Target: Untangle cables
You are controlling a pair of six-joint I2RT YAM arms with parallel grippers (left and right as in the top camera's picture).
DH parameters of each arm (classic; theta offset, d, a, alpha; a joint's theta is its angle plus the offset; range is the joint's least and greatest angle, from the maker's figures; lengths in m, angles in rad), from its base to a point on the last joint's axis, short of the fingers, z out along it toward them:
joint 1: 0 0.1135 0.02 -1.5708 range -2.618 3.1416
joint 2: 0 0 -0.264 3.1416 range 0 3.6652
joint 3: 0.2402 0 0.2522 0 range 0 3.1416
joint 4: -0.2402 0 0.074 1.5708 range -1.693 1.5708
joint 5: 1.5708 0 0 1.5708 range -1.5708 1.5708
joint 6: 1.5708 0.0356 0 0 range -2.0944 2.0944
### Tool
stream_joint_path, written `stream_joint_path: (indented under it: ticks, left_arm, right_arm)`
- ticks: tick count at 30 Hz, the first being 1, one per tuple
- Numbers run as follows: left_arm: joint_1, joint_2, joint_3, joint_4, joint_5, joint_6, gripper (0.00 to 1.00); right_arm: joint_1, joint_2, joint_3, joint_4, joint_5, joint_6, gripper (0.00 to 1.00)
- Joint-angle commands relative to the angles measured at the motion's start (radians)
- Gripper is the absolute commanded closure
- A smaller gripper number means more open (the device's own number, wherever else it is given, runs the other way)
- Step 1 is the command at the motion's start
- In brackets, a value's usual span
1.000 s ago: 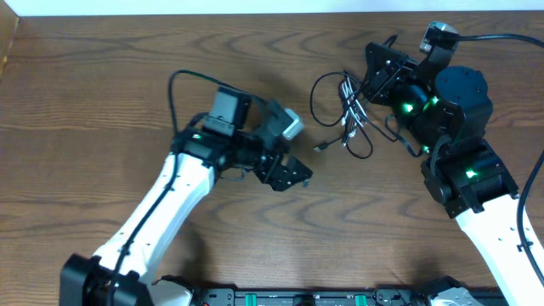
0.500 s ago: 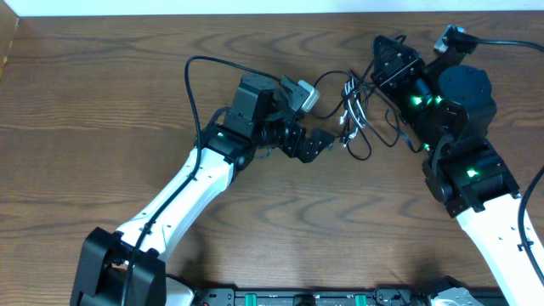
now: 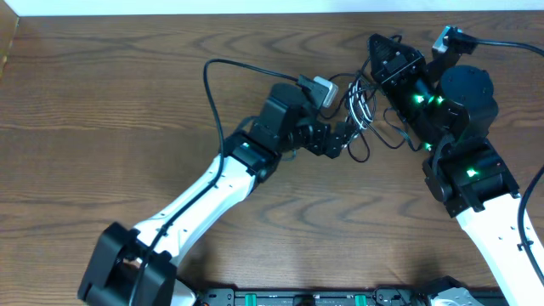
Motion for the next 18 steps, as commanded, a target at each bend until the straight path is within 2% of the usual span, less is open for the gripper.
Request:
stream_joint_path:
  ticks: [1,5,9,18]
  left_arm:
    - [-0.024,0.049,0.007,0.035,-0.047,-0.050,0.02]
    - [-0.042,0.100,0.007,0.079,-0.047,-0.060,0.02]
    - [-0.042,0.147,0.007,0.157,-0.047,-0.118,0.02]
    - [-0.042,0.169,0.007,0.248,-0.047,-0.122,0.02]
  right_arm:
    - [-0.006,0.000,0.014,0.006,-0.030,0.013,0.99]
    - [-0.006,0.000,0.014,0.006,-0.044,0.013,0.99]
    - [-0.005,0.000,0.014,0.003,-0.048,0.013,0.99]
    - [-0.004,0.000,0.014,0.002,-0.079,0.013,0.99]
